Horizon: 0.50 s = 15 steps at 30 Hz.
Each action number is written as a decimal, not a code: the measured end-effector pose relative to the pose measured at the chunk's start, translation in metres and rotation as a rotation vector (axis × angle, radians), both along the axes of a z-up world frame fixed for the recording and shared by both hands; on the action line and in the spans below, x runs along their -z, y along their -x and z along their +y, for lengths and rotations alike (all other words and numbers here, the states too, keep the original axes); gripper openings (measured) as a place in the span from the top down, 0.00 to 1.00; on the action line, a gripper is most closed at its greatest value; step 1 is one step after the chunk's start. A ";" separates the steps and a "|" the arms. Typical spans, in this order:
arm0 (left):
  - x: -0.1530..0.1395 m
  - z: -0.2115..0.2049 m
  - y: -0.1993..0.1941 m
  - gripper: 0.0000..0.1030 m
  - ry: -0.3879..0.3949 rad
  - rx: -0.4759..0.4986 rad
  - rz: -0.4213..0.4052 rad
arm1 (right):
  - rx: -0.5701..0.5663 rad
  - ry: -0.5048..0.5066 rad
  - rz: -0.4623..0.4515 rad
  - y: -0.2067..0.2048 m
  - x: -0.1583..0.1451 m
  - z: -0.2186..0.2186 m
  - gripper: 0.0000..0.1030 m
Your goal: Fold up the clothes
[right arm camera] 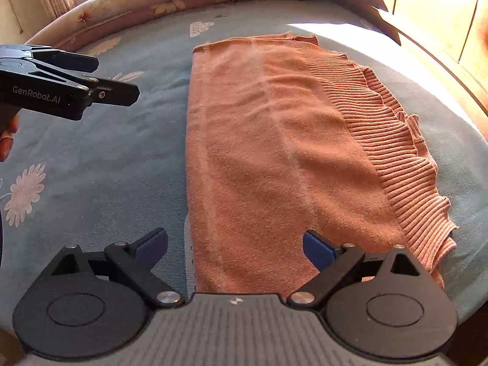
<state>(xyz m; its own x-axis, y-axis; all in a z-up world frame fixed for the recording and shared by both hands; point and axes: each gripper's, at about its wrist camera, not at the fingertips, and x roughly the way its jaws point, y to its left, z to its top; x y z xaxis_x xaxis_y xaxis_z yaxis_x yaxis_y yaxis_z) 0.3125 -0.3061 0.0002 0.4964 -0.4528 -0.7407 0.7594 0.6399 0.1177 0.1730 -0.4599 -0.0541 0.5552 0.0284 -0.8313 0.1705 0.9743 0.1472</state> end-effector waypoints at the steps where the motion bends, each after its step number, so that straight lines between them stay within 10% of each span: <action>1: -0.001 -0.006 -0.002 0.04 0.002 -0.025 0.001 | -0.003 -0.033 0.002 0.000 0.002 -0.004 0.06; 7: -0.006 -0.032 -0.006 0.04 0.001 -0.080 -0.024 | -0.135 -0.206 0.071 0.025 0.026 0.025 0.05; 15: -0.013 -0.063 0.003 0.04 -0.056 -0.036 -0.089 | -0.050 -0.061 -0.042 0.015 -0.003 -0.037 0.05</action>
